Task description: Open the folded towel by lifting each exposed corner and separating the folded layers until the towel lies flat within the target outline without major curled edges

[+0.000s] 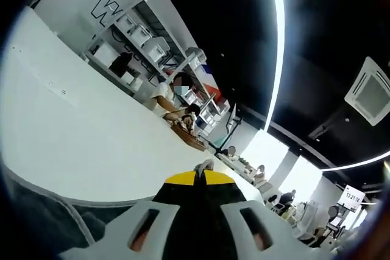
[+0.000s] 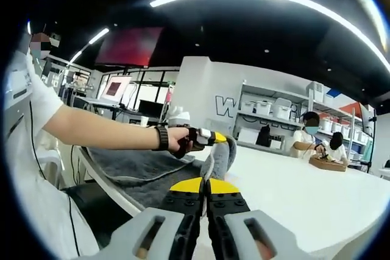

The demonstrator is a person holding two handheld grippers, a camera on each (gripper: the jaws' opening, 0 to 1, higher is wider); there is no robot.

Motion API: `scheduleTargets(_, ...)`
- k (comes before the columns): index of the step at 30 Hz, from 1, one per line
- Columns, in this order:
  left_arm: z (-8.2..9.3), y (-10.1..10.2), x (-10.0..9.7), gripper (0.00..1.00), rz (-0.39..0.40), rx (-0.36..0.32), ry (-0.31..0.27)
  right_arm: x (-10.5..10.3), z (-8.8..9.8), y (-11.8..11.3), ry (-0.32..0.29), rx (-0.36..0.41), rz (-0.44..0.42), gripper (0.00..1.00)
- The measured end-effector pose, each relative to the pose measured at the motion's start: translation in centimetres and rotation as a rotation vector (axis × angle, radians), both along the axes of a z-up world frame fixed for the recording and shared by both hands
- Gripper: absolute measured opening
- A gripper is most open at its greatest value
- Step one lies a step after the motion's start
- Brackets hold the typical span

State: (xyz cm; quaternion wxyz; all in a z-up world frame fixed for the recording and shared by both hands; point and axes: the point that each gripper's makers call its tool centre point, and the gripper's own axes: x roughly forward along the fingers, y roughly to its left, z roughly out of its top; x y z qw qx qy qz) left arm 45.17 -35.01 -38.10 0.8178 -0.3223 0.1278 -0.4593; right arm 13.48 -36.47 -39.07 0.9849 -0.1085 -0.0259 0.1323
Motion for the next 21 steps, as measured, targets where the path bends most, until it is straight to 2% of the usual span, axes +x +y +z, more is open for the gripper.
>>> scheduleTargets(11, -2.2, -0.3, 0.2, 0.02, 0.001, 0.029, 0.043, 0.0, -1.3, -0.8, 0.035, 0.004, -0.007, 0.0)
scheduleTargets(21, -2.6, -0.5, 0.0, 0.02, 0.0, 0.039, 0.037, 0.1, -1.9, -1.9, 0.045, 0.001, -0.041, 0.0)
